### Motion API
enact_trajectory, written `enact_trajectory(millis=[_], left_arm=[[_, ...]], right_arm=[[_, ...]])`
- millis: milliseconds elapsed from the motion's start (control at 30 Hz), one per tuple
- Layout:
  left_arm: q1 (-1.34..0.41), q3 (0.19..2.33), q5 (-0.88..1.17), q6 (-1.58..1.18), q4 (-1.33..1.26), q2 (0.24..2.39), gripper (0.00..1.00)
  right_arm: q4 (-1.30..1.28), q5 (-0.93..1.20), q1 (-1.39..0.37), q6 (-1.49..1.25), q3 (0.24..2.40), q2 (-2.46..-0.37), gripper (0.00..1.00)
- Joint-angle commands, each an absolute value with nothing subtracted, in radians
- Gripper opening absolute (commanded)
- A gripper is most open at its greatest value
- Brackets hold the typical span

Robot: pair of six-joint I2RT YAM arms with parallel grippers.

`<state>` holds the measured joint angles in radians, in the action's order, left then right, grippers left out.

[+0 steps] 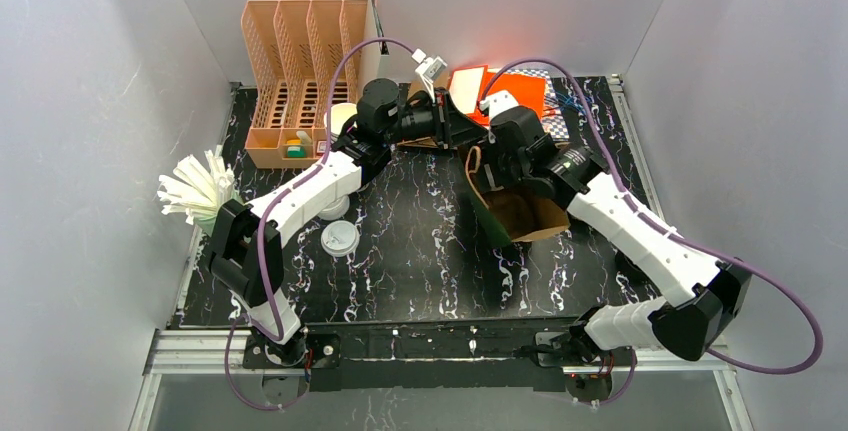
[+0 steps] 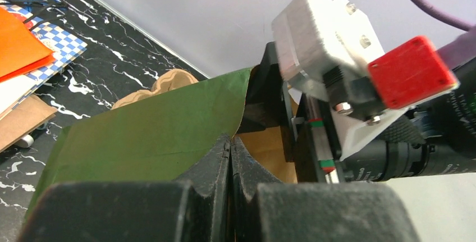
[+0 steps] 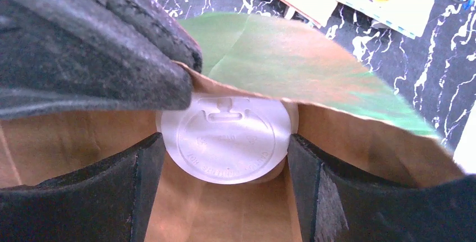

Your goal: Pack the takeout coffee

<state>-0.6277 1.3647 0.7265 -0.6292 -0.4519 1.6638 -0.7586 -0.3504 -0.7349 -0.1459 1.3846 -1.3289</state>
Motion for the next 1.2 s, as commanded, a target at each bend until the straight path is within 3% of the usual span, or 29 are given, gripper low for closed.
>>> enact_trajectory(millis=[0,1167], left_arm=[[-0.631,1.362,0.758,-0.625,-0.443,1.635,0.0],[-0.632,1.296,0.755,-0.684,-0.483,1.612,0.0]], right_arm=[[-0.702,-0.397,-0.732,-0.123,1.361,-1.294,0.32],[-0.683,-0.351,-0.732,-0.127,1.226,-1.347,0.33]])
